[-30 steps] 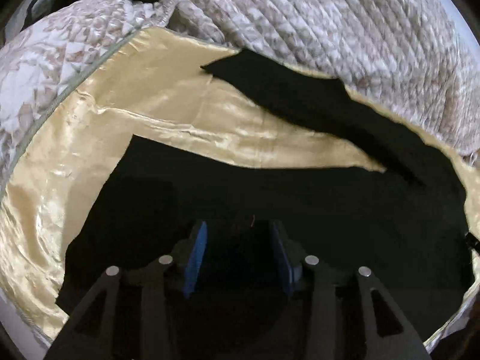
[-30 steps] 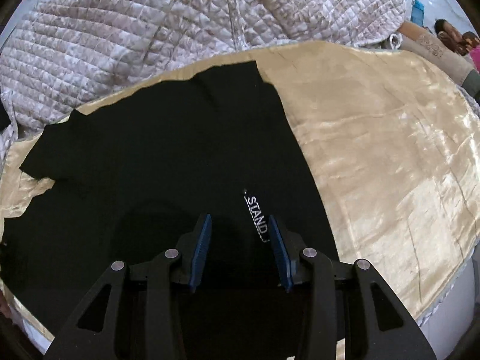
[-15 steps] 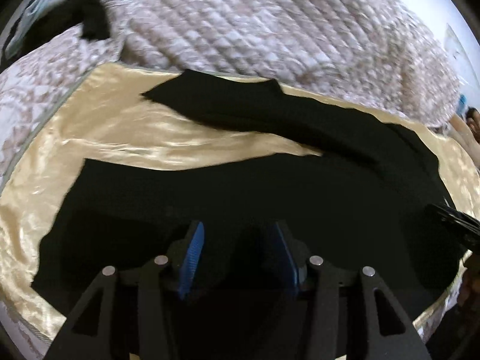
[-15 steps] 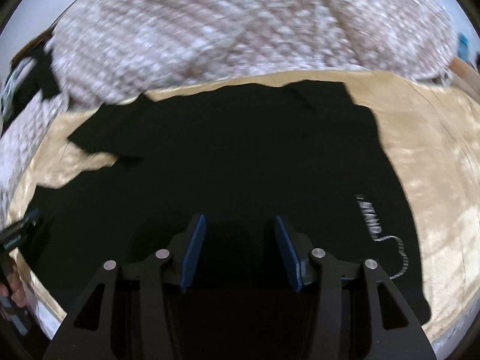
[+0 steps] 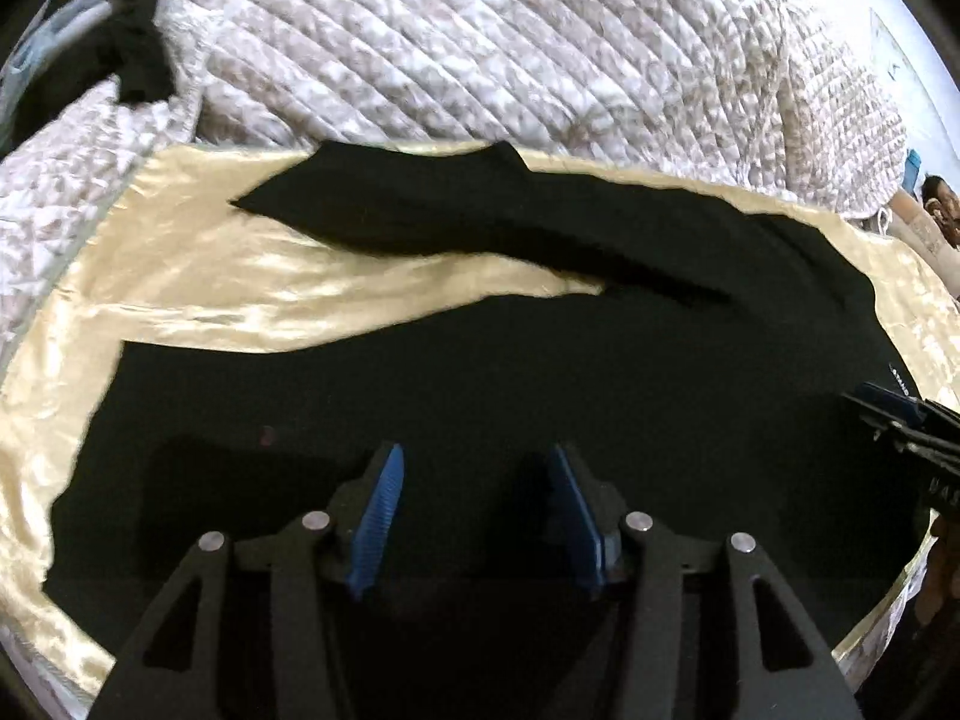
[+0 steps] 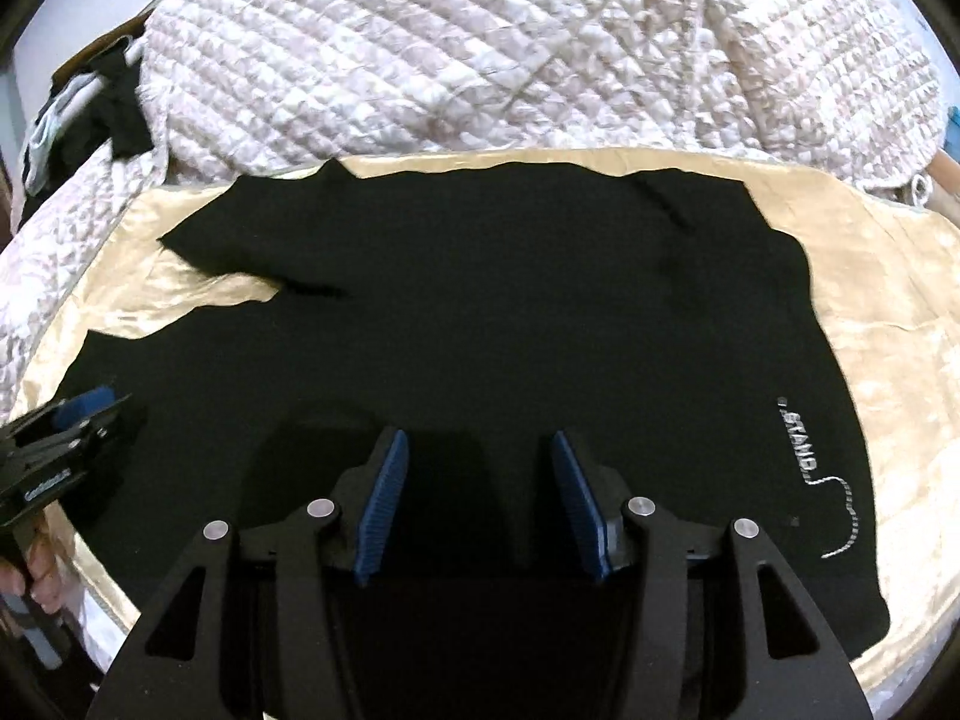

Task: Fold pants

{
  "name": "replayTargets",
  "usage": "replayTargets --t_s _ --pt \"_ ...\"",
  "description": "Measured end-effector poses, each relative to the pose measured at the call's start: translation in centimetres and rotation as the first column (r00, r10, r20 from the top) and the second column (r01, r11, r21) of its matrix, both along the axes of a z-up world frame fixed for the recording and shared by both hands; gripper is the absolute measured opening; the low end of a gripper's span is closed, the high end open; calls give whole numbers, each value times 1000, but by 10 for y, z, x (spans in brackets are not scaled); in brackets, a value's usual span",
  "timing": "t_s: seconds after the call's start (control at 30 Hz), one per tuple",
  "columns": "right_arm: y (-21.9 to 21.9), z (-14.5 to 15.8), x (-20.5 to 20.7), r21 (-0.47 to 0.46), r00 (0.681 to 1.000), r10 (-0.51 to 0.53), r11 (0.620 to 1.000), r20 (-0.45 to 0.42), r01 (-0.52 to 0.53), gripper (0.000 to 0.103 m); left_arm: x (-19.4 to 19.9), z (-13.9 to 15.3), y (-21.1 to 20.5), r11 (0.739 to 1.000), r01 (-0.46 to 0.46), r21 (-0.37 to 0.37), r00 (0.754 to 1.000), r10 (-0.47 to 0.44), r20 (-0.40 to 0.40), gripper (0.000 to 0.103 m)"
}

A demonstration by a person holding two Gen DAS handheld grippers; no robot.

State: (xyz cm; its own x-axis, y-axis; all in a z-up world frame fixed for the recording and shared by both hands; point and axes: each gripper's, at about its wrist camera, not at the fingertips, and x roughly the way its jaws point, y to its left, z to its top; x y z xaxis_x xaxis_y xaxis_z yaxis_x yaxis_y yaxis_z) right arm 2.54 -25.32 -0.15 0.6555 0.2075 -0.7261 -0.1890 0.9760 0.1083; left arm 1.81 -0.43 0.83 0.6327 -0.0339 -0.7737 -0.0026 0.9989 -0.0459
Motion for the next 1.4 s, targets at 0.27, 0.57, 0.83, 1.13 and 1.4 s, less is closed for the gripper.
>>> replayTargets --t_s 0.27,0.57,0.83,1.13,1.4 --pt "7 5 11 28 999 7 1000 -32 -7 51 9 6 6 1000 17 12 1000 -16 -26 57" --pt "-28 36 62 43 1000 8 999 -27 -7 64 84 35 14 997 59 46 998 -60 23 60" --pt "-60 49 152 84 999 -26 996 -30 28 65 181 41 18 998 66 15 997 -66 25 67" --pt "-80 28 230 51 993 -99 993 -65 102 65 274 8 11 997 55 62 998 -53 -32 71" --pt "-52 0 255 -96 992 -20 995 -121 9 57 289 -15 -8 988 103 111 994 -100 -33 56"
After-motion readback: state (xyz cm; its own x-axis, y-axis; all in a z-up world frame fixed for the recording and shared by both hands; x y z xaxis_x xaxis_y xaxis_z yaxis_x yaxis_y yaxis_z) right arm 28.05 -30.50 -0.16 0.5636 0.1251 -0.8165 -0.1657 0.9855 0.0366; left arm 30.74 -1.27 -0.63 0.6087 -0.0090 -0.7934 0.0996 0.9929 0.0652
